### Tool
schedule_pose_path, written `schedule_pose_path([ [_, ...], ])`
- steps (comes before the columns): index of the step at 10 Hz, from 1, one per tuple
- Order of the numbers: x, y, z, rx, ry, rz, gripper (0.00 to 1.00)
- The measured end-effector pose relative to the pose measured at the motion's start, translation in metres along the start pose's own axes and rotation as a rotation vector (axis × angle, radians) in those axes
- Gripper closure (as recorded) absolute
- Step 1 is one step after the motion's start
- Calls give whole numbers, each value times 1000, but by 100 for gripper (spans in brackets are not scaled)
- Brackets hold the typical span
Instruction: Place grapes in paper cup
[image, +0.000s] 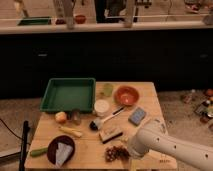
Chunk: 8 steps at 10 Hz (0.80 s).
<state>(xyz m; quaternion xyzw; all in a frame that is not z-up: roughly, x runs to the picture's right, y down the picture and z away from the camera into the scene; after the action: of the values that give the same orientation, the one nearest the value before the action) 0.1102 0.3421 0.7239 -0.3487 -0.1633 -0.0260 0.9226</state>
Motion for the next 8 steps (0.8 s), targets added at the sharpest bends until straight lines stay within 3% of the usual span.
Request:
schedule_pose_path([
  [3,-6,-10,6,3,-9,-2,20],
  [8,2,-21,23,-8,-11,10,20],
])
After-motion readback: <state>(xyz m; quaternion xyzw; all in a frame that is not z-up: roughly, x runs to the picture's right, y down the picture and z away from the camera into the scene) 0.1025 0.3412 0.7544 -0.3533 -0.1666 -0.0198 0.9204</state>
